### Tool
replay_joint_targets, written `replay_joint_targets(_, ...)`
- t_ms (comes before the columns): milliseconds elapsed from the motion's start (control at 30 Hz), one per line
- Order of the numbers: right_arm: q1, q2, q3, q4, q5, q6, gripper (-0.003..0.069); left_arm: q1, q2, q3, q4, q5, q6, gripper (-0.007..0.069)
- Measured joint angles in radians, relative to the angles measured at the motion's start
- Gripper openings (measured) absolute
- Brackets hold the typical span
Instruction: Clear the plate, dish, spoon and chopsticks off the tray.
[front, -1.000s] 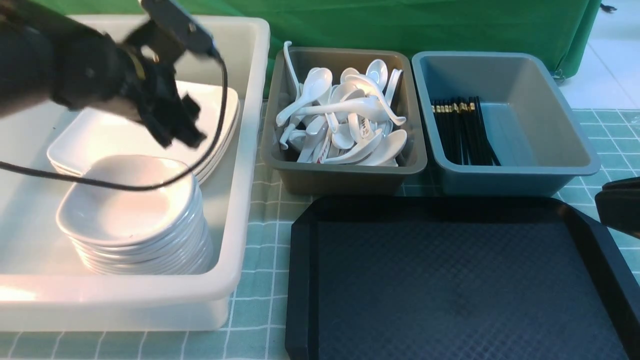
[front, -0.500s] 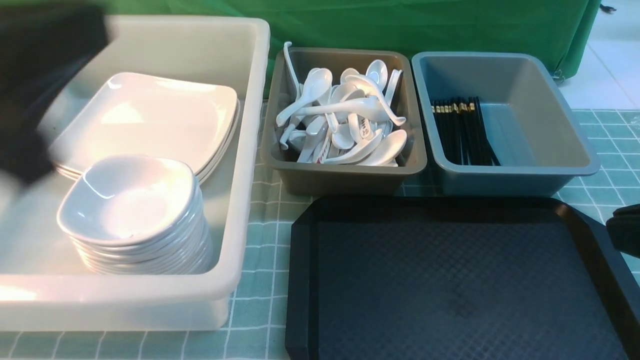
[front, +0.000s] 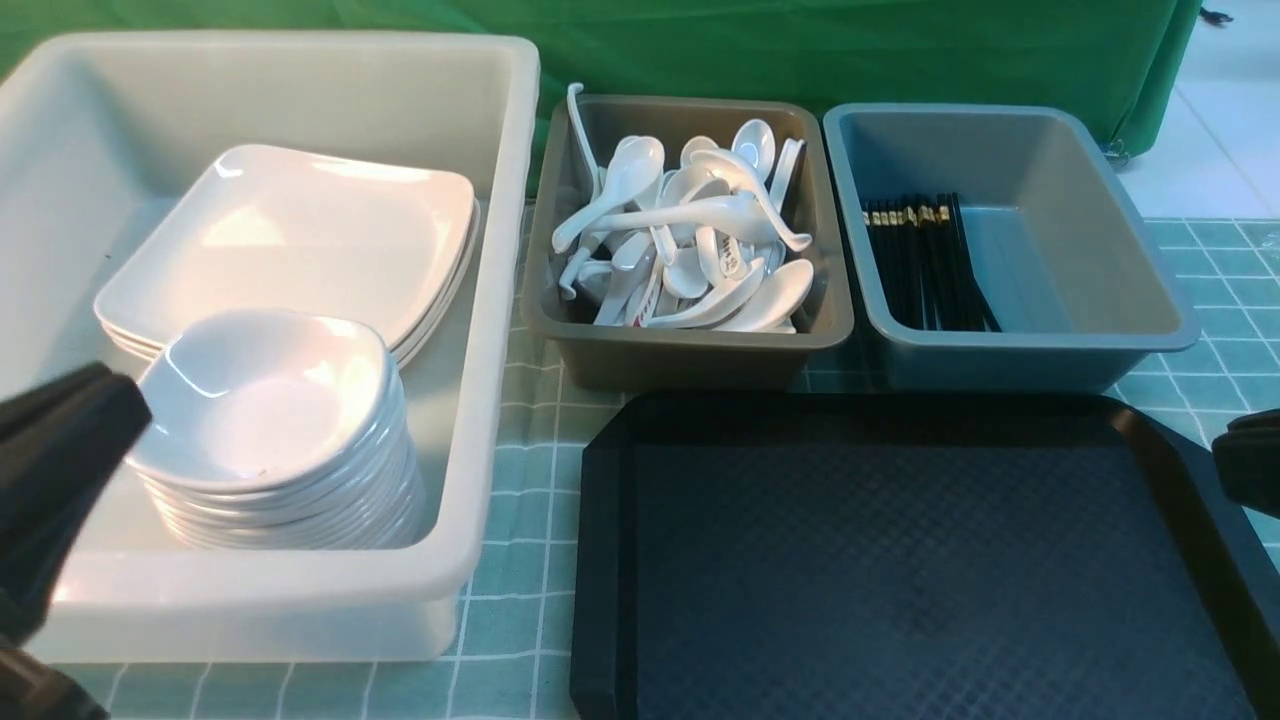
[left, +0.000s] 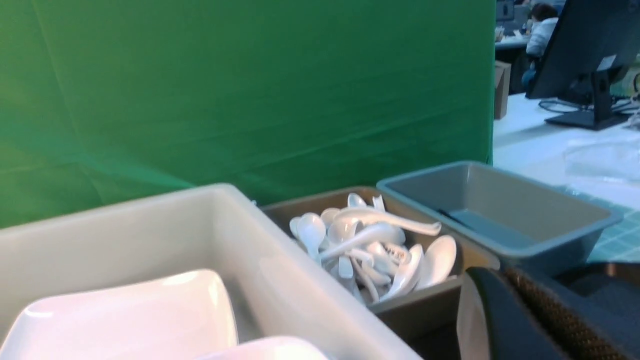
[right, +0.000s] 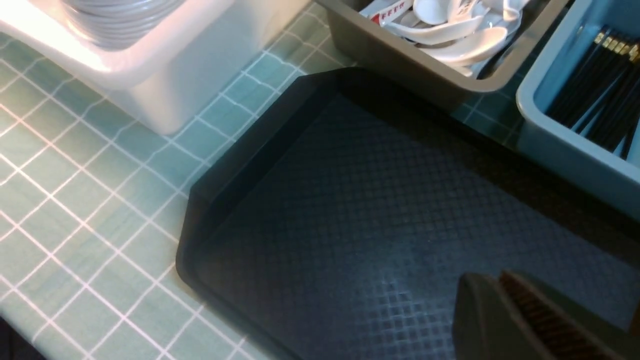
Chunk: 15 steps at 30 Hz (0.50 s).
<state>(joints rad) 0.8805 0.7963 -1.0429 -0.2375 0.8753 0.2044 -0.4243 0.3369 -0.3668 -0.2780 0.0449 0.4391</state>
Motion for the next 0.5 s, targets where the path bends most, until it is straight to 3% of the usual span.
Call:
replay_joint_targets(267, -0.017, 0.000, 0.000, 0.004, -0.001, 0.000, 0.0087, -0.001, 0.001, 0.029, 0.017, 0.013, 0.000, 0.0010)
replay_joint_targets(433, -0.190, -0.057, 0.027, 0.019, -0.022, -0.018, 0.0041, -0.001, 0.001, 0.032, 0.017, 0.013, 0.000, 0.0011)
replay_joint_targets(500, -0.336, -0.133, 0.122, 0.054, -0.104, -0.119, 0.0018, -0.001, 0.001, 0.034, 0.017, 0.013, 0.000, 0.0011)
